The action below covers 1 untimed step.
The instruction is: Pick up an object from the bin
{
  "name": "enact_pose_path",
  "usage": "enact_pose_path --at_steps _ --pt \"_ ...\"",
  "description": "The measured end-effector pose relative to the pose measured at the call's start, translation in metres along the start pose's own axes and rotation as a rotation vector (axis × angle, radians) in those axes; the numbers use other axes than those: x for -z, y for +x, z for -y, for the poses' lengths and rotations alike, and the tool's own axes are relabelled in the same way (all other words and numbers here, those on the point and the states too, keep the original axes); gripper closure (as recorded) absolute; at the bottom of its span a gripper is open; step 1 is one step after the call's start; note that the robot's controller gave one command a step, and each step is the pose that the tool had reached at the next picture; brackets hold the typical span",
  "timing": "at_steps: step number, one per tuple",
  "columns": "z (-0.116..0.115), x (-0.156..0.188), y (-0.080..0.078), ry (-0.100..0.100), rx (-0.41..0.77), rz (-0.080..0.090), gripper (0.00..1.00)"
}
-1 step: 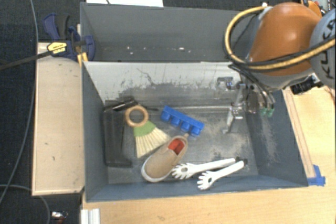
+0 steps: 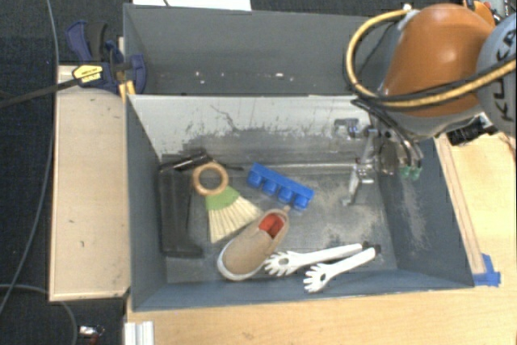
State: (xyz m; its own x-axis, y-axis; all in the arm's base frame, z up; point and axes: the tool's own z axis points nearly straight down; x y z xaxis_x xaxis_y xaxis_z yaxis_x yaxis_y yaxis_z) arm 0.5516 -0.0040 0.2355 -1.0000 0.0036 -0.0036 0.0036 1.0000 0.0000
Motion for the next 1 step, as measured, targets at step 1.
enact_pose_path --at_steps 1 --pt "0.0015 0.0099 0.0058 0.000 0.112 0.005 0.00"
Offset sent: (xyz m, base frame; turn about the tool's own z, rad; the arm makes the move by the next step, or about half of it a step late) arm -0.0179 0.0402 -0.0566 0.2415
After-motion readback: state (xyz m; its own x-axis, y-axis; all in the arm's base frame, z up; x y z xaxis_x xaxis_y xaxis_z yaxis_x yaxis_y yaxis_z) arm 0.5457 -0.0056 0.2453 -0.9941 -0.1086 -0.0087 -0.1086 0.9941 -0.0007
